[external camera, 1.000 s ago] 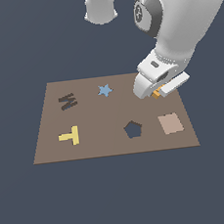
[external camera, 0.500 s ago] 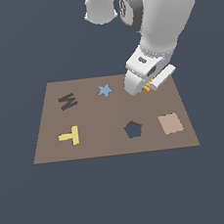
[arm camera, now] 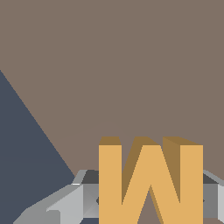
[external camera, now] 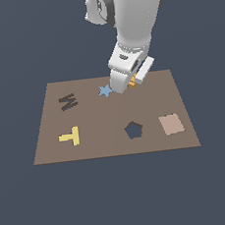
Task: Insert a designated object into the corresponding slot on a board.
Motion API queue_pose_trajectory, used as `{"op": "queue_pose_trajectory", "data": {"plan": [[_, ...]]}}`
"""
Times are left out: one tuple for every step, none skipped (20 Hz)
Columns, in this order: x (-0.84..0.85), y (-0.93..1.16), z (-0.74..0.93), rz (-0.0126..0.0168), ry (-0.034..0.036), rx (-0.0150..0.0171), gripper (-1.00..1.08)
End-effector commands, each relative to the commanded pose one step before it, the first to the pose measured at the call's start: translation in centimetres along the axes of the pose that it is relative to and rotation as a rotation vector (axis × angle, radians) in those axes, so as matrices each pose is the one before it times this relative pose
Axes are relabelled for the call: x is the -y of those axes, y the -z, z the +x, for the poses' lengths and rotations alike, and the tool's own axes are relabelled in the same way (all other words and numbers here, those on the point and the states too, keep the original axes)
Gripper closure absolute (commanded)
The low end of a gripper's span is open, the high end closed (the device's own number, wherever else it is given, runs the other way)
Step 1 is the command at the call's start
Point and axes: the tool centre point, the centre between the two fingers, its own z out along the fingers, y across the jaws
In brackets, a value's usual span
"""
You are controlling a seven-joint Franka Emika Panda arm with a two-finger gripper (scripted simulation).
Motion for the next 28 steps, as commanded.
{"op": "queue_pose_trajectory", "data": {"plan": [[-0.556, 0.067, -1.665, -0.00062, 0.07203, -0.00037, 1.08], [-0.215, 0.018, -0.646, -0.00003, 0.02767, 0.00001, 1.08], [-0.214, 0.018, -0.641, -0.00004, 0.02742, 0.00001, 1.08], [-0.214, 0.017, -0.636, -0.00004, 0.02719, 0.00002, 1.08], [-0.214, 0.017, -0.632, -0.00004, 0.02698, 0.00002, 1.08], [-0.214, 0.017, -0.628, -0.00004, 0.02679, 0.00002, 1.08], [-0.214, 0.017, -0.625, -0.00005, 0.02662, 0.00002, 1.08], [-0.215, 0.017, -0.623, -0.00005, 0.02647, 0.00002, 1.08], [-0.215, 0.017, -0.62, -0.00005, 0.02634, 0.00002, 1.08], [-0.216, 0.017, -0.619, -0.00005, 0.02623, 0.00003, 1.08], [-0.216, 0.017, -0.618, -0.00005, 0.02615, 0.00003, 1.08], [-0.217, 0.017, -0.617, -0.00005, 0.02609, 0.00003, 1.08], [-0.218, 0.017, -0.616, -0.00005, 0.02605, 0.00003, 1.08], [-0.22, 0.017, -0.616, -0.00005, 0.02602, 0.00003, 1.08], [-0.221, 0.017, -0.617, -0.00005, 0.02601, 0.00003, 1.08], [-0.223, 0.017, -0.618, -0.00005, 0.02604, 0.00003, 1.08], [-0.225, 0.017, -0.619, -0.00005, 0.02608, 0.00002, 1.08], [-0.227, 0.018, -0.621, -0.00005, 0.02614, 0.00002, 1.08], [-0.229, 0.018, -0.623, -0.00005, 0.02621, 0.00002, 1.08], [-0.232, 0.018, -0.625, -0.00005, 0.02632, 0.00002, 1.08], [-0.235, 0.018, -0.628, -0.00005, 0.02644, 0.00002, 1.08], [-0.237, 0.018, -0.628, -0.00005, 0.02644, 0.00002, 1.08], [-0.232, 0.017, -0.612, -0.00005, 0.02574, 0.00002, 1.08], [-0.227, 0.017, -0.591, -0.00004, 0.02494, 0.00001, 1.08], [-0.221, 0.016, -0.572, -0.00004, 0.02411, 0.00001, 1.08], [-0.215, 0.015, -0.551, -0.00004, 0.02329, 0.00001, 1.08], [-0.209, 0.015, -0.531, -0.00003, 0.02245, 0.00001, 1.08], [-0.203, 0.014, -0.511, -0.00003, 0.02161, 0.00001, 1.08]]}}
